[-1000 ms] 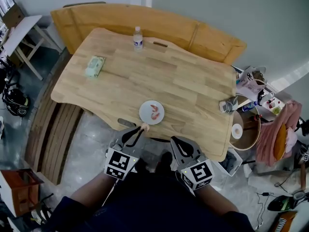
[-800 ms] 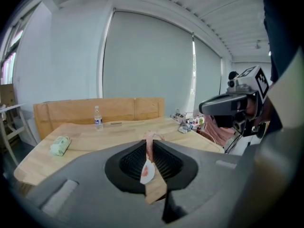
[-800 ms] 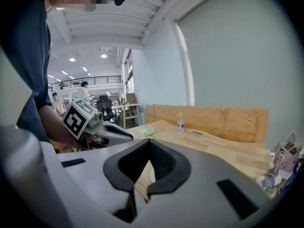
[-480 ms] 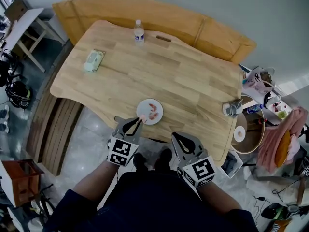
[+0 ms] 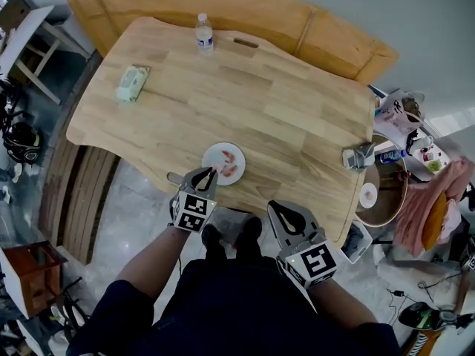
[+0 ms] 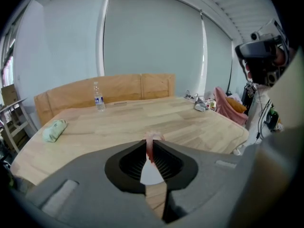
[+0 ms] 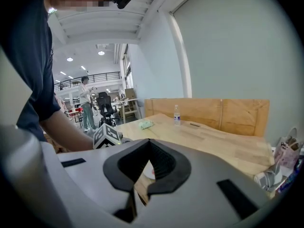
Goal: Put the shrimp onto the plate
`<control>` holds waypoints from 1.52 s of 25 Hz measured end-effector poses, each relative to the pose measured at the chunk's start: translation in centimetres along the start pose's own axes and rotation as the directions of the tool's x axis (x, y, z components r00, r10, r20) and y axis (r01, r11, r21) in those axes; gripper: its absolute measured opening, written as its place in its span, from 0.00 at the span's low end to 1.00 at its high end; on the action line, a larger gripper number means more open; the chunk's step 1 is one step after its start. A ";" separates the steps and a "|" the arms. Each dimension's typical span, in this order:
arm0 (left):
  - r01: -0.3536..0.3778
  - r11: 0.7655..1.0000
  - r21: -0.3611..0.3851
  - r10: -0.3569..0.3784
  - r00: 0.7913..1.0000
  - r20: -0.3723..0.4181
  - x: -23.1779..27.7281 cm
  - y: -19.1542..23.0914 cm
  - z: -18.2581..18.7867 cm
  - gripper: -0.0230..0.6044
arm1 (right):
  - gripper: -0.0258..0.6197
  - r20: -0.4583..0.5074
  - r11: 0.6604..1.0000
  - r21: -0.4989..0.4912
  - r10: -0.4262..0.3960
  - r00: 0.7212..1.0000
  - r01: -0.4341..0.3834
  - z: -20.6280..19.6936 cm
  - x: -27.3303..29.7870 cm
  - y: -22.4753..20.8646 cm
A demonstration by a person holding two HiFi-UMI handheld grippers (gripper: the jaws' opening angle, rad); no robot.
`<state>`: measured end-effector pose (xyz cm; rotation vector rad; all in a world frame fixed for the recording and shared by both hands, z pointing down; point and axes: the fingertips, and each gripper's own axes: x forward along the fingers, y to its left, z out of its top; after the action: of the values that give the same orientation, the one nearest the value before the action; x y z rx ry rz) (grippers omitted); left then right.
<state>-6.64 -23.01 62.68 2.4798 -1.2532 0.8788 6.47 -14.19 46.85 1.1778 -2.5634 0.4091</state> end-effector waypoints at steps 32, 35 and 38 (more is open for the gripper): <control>-0.014 0.990 0.142 0.055 0.956 -0.288 10.0 1.9 -8.0 0.11 | 0.05 -0.091 0.998 0.033 -0.042 0.995 0.045 -3.6 -2.7 -1.5; -0.022 0.988 0.152 0.065 0.955 -0.290 10.1 1.8 -8.2 0.11 | 0.05 -0.091 0.999 0.027 -0.041 0.995 0.044 -3.7 -2.9 -1.5; -0.023 0.987 0.156 0.067 0.956 -0.286 10.1 1.8 -8.2 0.11 | 0.05 -0.092 0.999 0.018 -0.040 0.995 0.042 -3.6 -3.1 -1.4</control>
<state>-6.84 -27.08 75.19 2.3257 -1.1836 1.3407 9.98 -11.59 49.22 1.1881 -2.4585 0.4692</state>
